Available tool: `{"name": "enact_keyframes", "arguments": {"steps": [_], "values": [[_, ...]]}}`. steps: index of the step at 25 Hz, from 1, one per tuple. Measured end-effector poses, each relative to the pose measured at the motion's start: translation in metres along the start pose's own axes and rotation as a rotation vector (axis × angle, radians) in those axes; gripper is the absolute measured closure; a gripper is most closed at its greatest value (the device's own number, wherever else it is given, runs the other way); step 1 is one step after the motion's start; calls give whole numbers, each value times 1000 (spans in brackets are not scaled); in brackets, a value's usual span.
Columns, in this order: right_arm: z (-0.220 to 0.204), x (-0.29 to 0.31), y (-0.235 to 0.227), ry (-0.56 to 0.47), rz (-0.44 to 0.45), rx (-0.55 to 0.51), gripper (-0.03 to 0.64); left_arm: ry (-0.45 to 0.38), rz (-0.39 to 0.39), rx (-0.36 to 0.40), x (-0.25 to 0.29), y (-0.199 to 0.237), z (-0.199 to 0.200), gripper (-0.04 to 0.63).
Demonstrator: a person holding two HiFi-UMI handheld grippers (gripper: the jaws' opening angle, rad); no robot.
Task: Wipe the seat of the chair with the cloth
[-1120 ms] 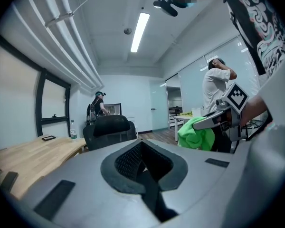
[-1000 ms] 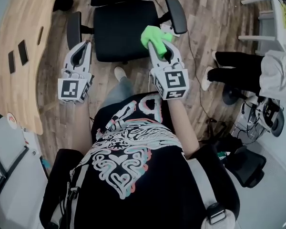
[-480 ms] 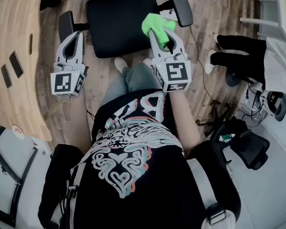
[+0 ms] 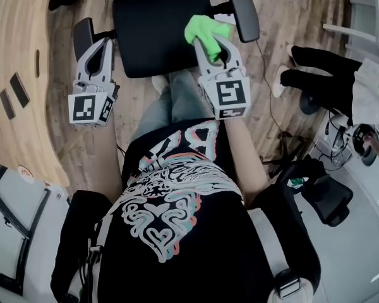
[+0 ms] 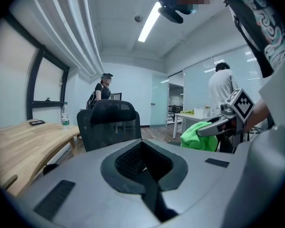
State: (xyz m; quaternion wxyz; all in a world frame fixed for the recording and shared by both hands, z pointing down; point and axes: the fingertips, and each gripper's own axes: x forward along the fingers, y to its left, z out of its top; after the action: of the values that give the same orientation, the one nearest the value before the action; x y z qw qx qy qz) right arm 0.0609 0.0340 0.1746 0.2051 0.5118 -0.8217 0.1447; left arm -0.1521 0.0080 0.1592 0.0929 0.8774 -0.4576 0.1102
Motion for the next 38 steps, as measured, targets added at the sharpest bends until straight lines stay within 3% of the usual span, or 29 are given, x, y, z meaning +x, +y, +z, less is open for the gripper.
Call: {"name": "enact_keyframes", "arguments": {"steps": [7, 12, 18, 32, 38], "values": [[-21, 24, -27, 39, 21, 1, 528, 46, -22, -31, 45, -7, -21, 594], [-46, 43, -38, 88, 51, -33, 528, 128, -36, -107, 67, -11, -61, 594], [-87, 64, -56, 153, 68, -51, 528, 225, -28, -144, 93, -12, -111, 594], [-183, 116, -48, 286, 140, -78, 528, 304, -42, -150, 132, -1, -203, 594], [-217, 129, -52, 316, 154, -80, 528, 352, -84, -155, 142, -17, -243, 594]]}}
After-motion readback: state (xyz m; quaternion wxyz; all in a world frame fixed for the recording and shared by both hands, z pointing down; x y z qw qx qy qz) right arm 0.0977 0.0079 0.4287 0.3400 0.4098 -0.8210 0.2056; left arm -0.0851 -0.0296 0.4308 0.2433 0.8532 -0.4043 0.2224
